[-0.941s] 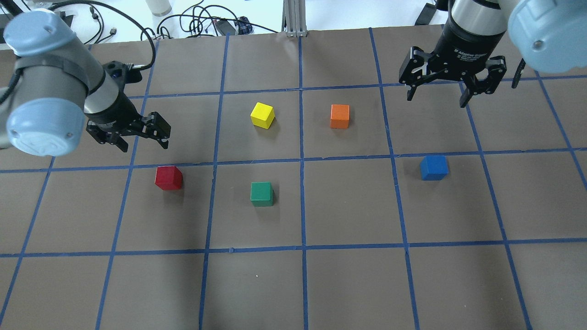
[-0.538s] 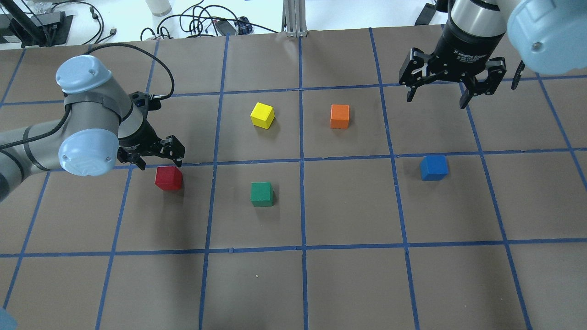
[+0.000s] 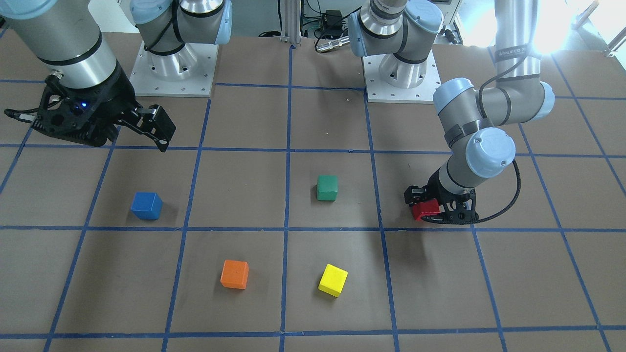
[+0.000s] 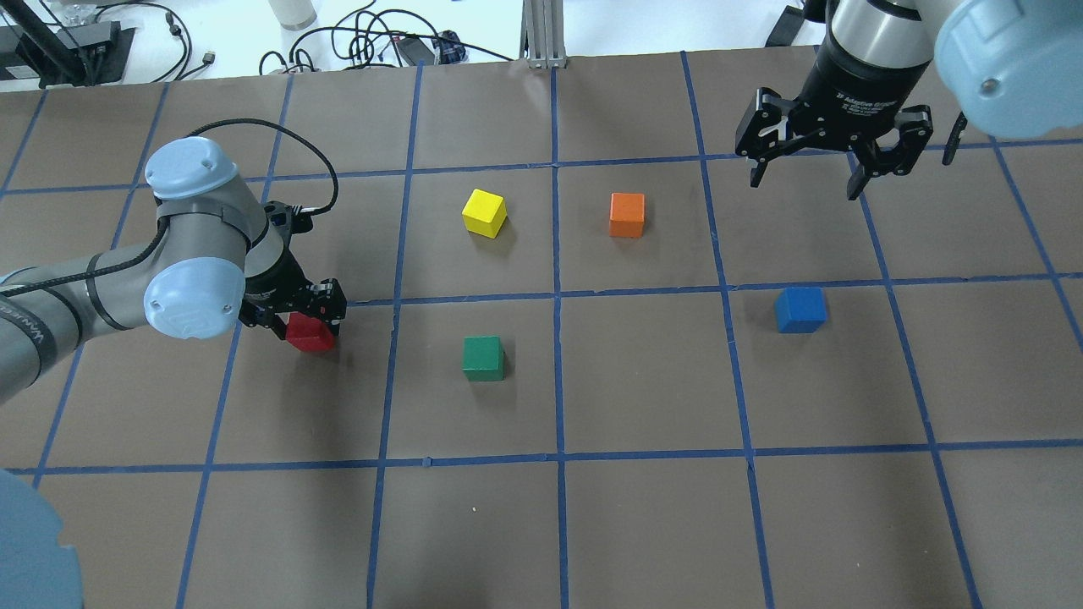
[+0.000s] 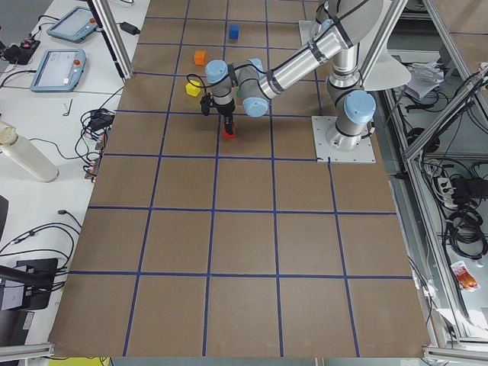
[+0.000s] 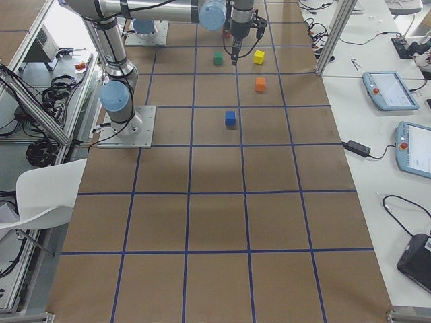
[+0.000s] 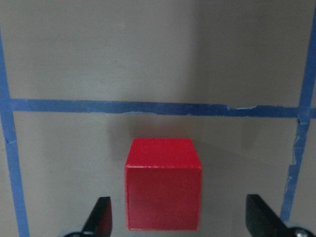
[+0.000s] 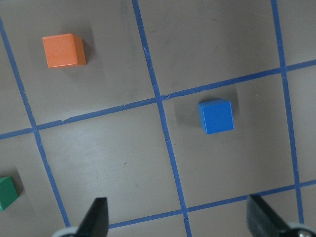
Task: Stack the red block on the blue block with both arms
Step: 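Lower the left gripper and close it on the red cube, then lift the red cube and carry it toward the table centre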
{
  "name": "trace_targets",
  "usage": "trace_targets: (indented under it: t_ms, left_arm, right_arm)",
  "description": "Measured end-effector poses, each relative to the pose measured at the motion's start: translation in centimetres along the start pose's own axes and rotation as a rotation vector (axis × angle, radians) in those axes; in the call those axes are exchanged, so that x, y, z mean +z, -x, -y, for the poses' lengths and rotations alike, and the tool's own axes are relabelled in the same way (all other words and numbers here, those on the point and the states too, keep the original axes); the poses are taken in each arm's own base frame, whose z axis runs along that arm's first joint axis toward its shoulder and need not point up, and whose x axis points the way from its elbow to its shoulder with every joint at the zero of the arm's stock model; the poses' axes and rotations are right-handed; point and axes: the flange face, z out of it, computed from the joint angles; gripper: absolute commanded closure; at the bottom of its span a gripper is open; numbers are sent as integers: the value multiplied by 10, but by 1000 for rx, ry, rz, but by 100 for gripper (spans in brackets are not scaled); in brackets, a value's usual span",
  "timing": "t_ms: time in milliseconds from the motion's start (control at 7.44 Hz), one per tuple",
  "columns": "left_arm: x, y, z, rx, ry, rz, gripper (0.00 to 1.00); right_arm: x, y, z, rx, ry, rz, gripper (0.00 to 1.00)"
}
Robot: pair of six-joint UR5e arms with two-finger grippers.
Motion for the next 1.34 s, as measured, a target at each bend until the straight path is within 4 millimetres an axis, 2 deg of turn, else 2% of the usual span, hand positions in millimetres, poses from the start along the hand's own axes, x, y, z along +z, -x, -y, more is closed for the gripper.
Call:
trace_targets:
  t_ms: [134,269,403,538,672,807,941,1076,1210,1345]
  left_arm:
    - [0,2,1,-1,2,20,96]
    - [-4,4,2,-2,-5,38,100]
    - [-19,4,6,-1,-33,48,100]
    - [-46,0,15,5,-66,51,100]
    - [-81,-14,26,19,-79,44,100]
    - [-118,-46,35,37,-94,35,100]
    - [-148,-88,39,57,-122,17,100]
    - [-167,-137,38,74,-147,-20,100]
    - [-168,-195,27,76,-146,-54,100]
    - [-159,-253,13,71,-130,-84,100]
  right_arm:
    - [0,0,0,-2,0,-1,0]
    - [0,0,0,-5,1,-2,0]
    - [0,0,0,-5,1,-2,0]
    - [0,0,0,-5,1,-1,0]
    - [1,0,-1,-4,3,-2,0]
    - [4,0,-1,-3,10,-3,0]
    - [11,0,-4,0,21,-3,0]
    - [17,0,-8,-1,32,-1,0]
    - [20,1,-12,-3,34,-2,0]
    - [21,1,-13,-3,28,-2,0]
